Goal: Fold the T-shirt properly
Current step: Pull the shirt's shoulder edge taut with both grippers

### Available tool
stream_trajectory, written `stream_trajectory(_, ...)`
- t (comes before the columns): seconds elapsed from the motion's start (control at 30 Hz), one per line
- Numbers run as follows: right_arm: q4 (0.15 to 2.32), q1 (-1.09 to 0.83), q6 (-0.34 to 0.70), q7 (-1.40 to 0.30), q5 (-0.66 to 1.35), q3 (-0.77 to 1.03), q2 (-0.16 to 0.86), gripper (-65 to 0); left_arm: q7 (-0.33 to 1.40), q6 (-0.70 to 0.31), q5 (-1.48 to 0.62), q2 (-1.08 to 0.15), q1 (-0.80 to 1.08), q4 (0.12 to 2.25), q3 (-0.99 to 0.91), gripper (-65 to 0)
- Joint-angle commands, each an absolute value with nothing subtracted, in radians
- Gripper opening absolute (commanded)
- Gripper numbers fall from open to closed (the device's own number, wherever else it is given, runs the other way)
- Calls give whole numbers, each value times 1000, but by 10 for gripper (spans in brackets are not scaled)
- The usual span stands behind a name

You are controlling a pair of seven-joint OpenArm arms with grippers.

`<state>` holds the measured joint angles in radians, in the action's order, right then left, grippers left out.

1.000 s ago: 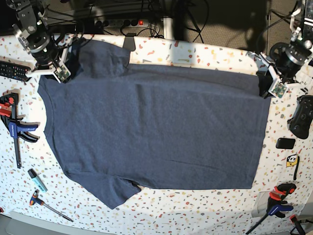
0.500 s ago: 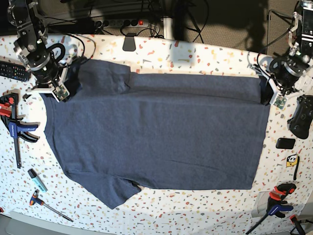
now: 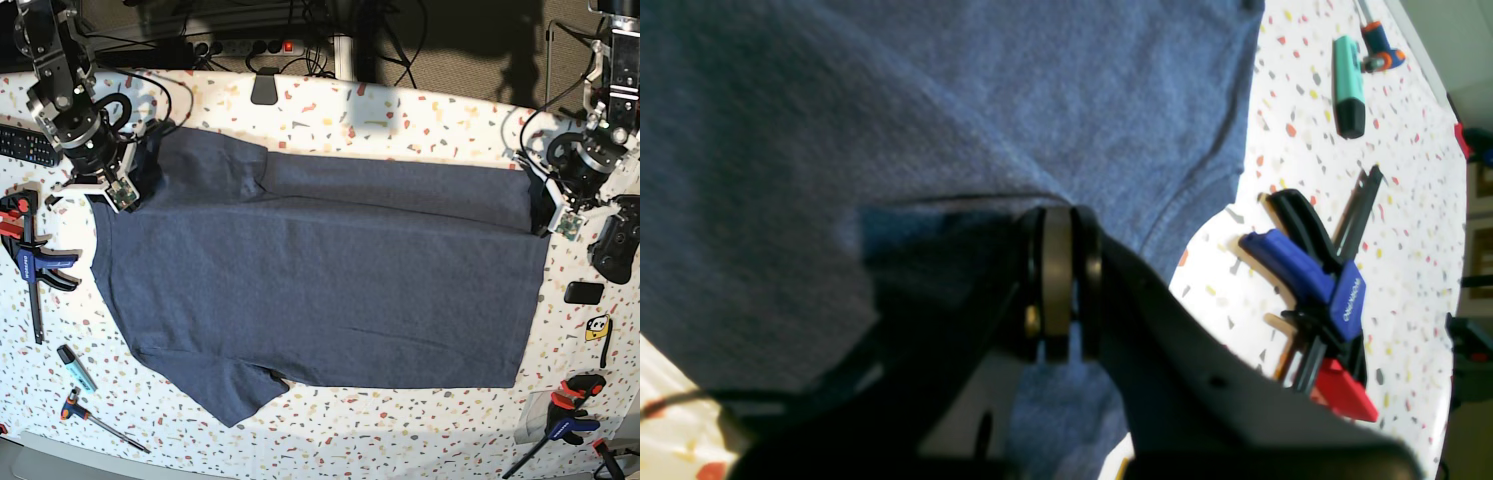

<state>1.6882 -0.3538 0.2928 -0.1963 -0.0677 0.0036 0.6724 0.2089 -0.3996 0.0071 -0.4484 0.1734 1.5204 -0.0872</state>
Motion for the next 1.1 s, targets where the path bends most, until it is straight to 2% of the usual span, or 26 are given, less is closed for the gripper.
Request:
stream_trajectory(0.0,1688,-337,281,-175,-67,12,690,-650,186,-393,11,-462,160,1531,-96,-650)
stream_trajectory(0.27,1659,-318,281,-168,-67,11,690,-650,176,-392,10,-463,160,1530,-96,-642)
stream_trajectory(0.33,1659,-313,280,-168,-67,12,690,-642,157,-389,10,-463,160,1530,-96,-528)
stream_trajectory(0.37,1659,-313,280,-167,-67,12,690,-570,156,-380,10,-463,160,1530,-96,-490)
stream_trajectory(0.43,1659,-310,279,-163,-67,12,690,-457,156,-337,11,-463,160,1530,-97,-470)
stream_trajectory(0.5,1660,-310,258,-163,-67,12,691,-429,157,-283,11,-464,160,1530,-97,-469)
stream_trajectory(0.67,1674,-311,235,-172,-59,12,699,-430,200,-216,3,-464,160,1533,-97,-469)
stream_trajectory(0.93,1774,-371,234,-263,118,12,695,-437,331,-221,-336,-465,166,1580,-98,-486)
stream_trajectory(1.0,1779,-396,234,-279,143,12,690,-484,359,-231,-387,-462,168,1579,-97,-520)
stream_trajectory(1.07,1779,-419,226,-281,142,13,682,-551,360,-233,-394,-446,169,1577,-97,-591)
